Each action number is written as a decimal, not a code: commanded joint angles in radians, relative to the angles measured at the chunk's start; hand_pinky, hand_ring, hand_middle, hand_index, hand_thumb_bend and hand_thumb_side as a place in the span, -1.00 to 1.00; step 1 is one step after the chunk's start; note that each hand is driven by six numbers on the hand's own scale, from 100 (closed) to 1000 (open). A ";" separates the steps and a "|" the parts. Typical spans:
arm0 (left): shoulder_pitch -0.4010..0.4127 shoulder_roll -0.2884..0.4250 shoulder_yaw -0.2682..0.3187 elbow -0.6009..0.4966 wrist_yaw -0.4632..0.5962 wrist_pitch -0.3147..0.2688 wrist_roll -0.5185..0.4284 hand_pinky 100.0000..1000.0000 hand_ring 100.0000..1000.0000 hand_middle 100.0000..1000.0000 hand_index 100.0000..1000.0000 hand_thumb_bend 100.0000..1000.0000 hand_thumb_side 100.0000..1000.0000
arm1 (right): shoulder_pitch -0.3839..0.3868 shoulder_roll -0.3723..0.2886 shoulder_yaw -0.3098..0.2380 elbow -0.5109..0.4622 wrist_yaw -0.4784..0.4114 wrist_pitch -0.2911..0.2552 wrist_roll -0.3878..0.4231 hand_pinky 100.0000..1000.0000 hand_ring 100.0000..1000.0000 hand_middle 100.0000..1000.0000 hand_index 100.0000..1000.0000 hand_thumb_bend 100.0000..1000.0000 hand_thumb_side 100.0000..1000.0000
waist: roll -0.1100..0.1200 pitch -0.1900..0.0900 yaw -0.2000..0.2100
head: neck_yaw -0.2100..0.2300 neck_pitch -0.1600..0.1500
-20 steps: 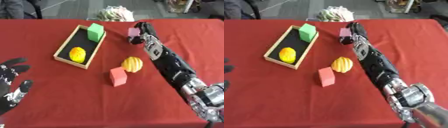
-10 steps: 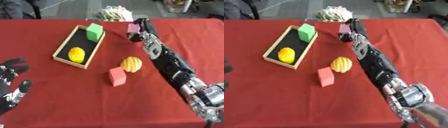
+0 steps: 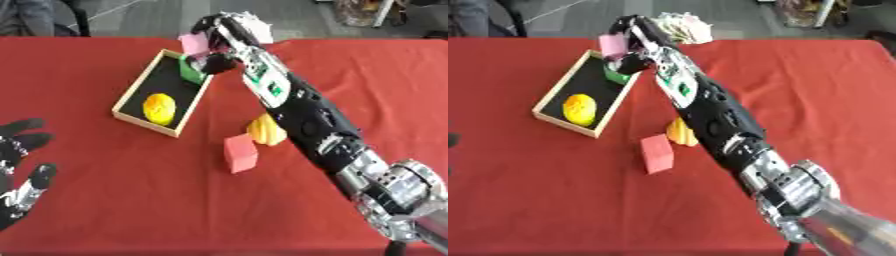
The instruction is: Pick up objects on the table and place them in the box.
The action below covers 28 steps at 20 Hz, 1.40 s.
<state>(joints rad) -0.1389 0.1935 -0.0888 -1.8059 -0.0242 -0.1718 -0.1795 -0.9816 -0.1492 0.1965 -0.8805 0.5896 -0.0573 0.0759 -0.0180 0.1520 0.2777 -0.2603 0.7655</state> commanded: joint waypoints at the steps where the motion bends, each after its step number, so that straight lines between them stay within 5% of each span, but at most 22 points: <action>1: -0.015 0.009 -0.001 -0.019 0.009 -0.003 -0.006 0.59 0.41 0.46 0.59 0.16 -0.21 | -0.022 0.028 0.004 -0.001 0.021 -0.021 0.070 0.13 0.08 0.06 0.25 -0.64 -1.00 | 0.016 -0.015 0.015 | -0.014 -0.002; 6: -0.021 0.009 -0.004 -0.022 0.014 -0.002 -0.011 0.59 0.41 0.46 0.59 0.16 -0.21 | -0.022 0.061 -0.013 0.035 0.075 -0.030 0.072 0.18 0.17 0.20 0.37 -0.63 -0.98 | 0.016 -0.010 0.055 | -0.031 -0.004; 16: -0.027 0.007 -0.006 -0.023 0.017 -0.002 -0.016 0.59 0.41 0.46 0.59 0.16 -0.21 | -0.004 0.097 -0.014 0.086 0.168 -0.043 0.015 0.31 0.42 0.53 0.63 -0.38 -0.36 | 0.017 -0.008 0.077 | -0.034 -0.006; 22: -0.028 0.007 -0.005 -0.021 0.017 -0.002 -0.016 0.59 0.41 0.46 0.59 0.16 -0.21 | 0.001 0.103 -0.016 0.090 0.207 -0.083 0.061 0.48 0.61 0.76 0.84 -0.23 -0.23 | 0.015 -0.010 0.077 | -0.033 -0.009; 28: -0.027 0.007 -0.004 -0.021 0.017 -0.002 -0.016 0.59 0.41 0.46 0.60 0.16 -0.21 | 0.003 0.096 -0.022 0.083 0.212 -0.094 0.067 0.48 0.61 0.76 0.84 -0.24 -0.24 | 0.014 -0.011 0.074 | -0.030 -0.010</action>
<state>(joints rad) -0.1515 0.1935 -0.0959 -1.8068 -0.0093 -0.1720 -0.1934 -0.9599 -0.0471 0.1791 -0.7817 0.7948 -0.1468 0.1440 -0.0180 0.1531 0.3514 -0.2922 0.7645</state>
